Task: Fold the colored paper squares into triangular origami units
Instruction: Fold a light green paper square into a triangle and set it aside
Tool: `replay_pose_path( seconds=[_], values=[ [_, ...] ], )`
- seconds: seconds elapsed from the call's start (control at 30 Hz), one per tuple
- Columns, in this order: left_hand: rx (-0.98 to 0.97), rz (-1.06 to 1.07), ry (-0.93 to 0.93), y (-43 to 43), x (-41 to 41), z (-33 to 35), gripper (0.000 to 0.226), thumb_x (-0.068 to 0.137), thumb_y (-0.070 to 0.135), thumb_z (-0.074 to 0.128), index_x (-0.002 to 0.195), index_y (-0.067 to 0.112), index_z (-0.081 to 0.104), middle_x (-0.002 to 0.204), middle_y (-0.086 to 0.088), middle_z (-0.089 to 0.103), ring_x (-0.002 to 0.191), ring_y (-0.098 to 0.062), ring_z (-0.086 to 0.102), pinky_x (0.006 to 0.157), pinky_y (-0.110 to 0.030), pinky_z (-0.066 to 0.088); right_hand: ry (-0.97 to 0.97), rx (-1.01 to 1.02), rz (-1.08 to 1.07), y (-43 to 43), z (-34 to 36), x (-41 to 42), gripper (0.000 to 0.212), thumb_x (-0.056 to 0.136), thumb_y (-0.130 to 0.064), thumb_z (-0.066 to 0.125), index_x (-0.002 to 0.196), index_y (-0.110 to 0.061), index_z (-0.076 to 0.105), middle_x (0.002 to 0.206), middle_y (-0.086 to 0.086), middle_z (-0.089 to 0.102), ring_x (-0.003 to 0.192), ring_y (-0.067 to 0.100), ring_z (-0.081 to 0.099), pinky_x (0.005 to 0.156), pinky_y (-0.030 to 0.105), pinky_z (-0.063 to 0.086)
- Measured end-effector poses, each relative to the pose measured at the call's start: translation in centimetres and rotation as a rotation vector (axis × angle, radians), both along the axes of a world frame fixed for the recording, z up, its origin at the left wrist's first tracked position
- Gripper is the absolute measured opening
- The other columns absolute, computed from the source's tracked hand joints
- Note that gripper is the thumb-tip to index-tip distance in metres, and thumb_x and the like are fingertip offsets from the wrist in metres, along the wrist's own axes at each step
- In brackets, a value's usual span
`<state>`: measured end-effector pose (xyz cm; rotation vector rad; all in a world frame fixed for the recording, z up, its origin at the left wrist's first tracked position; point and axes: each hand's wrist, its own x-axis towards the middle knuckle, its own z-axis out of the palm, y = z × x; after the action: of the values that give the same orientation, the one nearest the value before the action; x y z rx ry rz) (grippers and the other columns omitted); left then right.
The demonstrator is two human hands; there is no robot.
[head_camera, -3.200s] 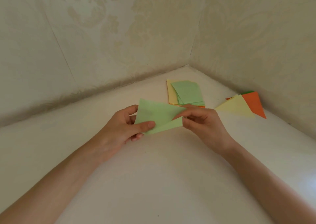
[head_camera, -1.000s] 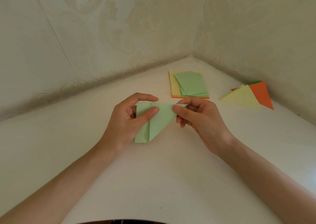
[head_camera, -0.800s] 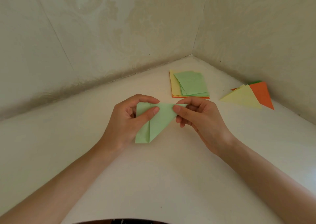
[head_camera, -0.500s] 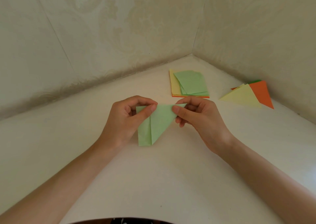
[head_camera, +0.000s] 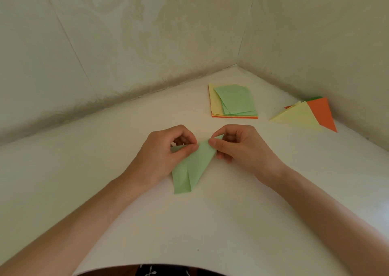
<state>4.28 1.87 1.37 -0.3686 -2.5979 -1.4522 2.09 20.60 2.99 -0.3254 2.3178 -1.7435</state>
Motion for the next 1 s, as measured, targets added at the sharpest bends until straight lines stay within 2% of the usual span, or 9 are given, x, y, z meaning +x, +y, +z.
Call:
replay_pose_path(
  seconds=[0.13,0.2,0.37,0.47,0.57,0.63,0.7,0.83,1.0],
  values=[
    [-0.016,0.008,0.020,0.1,0.1,0.1,0.015,0.083,0.014,0.070,0.077,0.026,0.064,0.080,0.016,0.065,0.078,0.002,0.058,0.071,-0.006,0.038,-0.006,0.076,-0.004,0.9,0.6,-0.5,0.021,0.093,-0.010,0.056,0.075,-0.003,0.066,0.052,-0.011,0.061,0.047,0.001,0.044,0.046,0.015,0.035],
    [-0.001,0.009,0.025,0.2,0.0,0.1,0.016,0.083,0.012,0.070,0.076,0.026,0.064,0.075,0.014,0.065,0.077,0.001,0.058,0.071,-0.007,0.039,0.011,0.149,-0.023,1.0,0.7,-0.5,0.025,0.093,-0.015,0.057,0.070,-0.008,0.064,0.051,-0.011,0.061,0.046,0.000,0.043,0.047,0.014,0.034],
    [-0.126,-0.035,0.077,0.3,-0.2,-0.5,0.015,0.083,0.012,0.070,0.076,0.022,0.062,0.075,0.014,0.060,0.075,0.003,0.054,0.067,-0.006,0.036,0.405,0.644,-0.037,1.0,-0.5,-1.1,0.020,0.091,-0.029,0.059,0.075,-0.017,0.056,0.073,-0.008,0.055,0.075,0.009,0.044,0.065,0.027,0.032],
    [-0.290,-0.108,0.167,0.1,-0.7,-1.3,0.003,0.086,0.018,0.067,0.084,0.019,0.065,0.085,0.009,0.054,0.082,-0.004,0.047,0.072,-0.014,0.034,0.539,0.675,-0.003,1.3,-1.7,-1.7,0.017,0.088,-0.024,0.063,0.078,-0.015,0.053,0.083,-0.002,0.051,0.086,0.016,0.039,0.072,0.029,0.032],
    [-0.386,-0.179,0.243,0.1,-0.9,-1.5,0.019,0.088,0.028,0.055,0.096,0.022,0.070,0.093,0.012,0.048,0.085,-0.008,0.045,0.077,-0.020,0.038,0.700,0.665,-0.028,1.5,-2.2,-1.8,0.013,0.082,-0.015,0.067,0.091,-0.009,0.060,0.092,0.006,0.051,0.087,0.025,0.046,0.075,0.030,0.034],
    [-0.412,-0.206,0.271,0.1,-0.8,-1.3,0.030,0.088,0.036,0.047,0.097,0.022,0.072,0.090,0.014,0.048,0.080,-0.010,0.048,0.071,-0.027,0.041,0.860,0.693,0.027,1.6,-2.1,-1.5,0.015,0.079,-0.007,0.060,0.093,-0.009,0.067,0.091,0.008,0.056,0.082,0.029,0.052,0.071,0.033,0.038],
    [-0.426,-0.220,0.283,0.1,-0.7,-1.1,0.035,0.086,0.037,0.044,0.095,0.021,0.073,0.087,0.011,0.054,0.075,-0.013,0.051,0.066,-0.034,0.044,0.974,0.722,0.136,2.0,-2.2,-0.9,0.030,0.078,-0.001,0.046,0.092,-0.009,0.072,0.088,0.008,0.062,0.078,0.032,0.055,0.065,0.035,0.044],
    [-0.443,-0.211,0.272,0.3,-0.7,-0.8,0.021,0.082,0.023,0.055,0.091,0.018,0.073,0.086,0.004,0.060,0.074,-0.018,0.053,0.064,-0.040,0.047,1.035,0.837,0.224,3.1,-2.9,0.7,0.055,0.067,0.013,0.049,0.111,-0.013,0.070,0.100,0.008,0.064,0.091,0.031,0.053,0.070,0.035,0.043],
    [-0.453,-0.199,0.289,0.4,-0.7,-1.0,0.021,0.081,0.022,0.055,0.091,0.016,0.072,0.086,0.003,0.061,0.073,-0.017,0.052,0.064,-0.037,0.044,1.043,0.823,0.353,3.2,-2.2,3.1,0.062,0.073,0.003,0.029,0.115,-0.020,0.068,0.108,0.006,0.064,0.099,0.025,0.045,0.075,0.034,0.042]
  ],
)
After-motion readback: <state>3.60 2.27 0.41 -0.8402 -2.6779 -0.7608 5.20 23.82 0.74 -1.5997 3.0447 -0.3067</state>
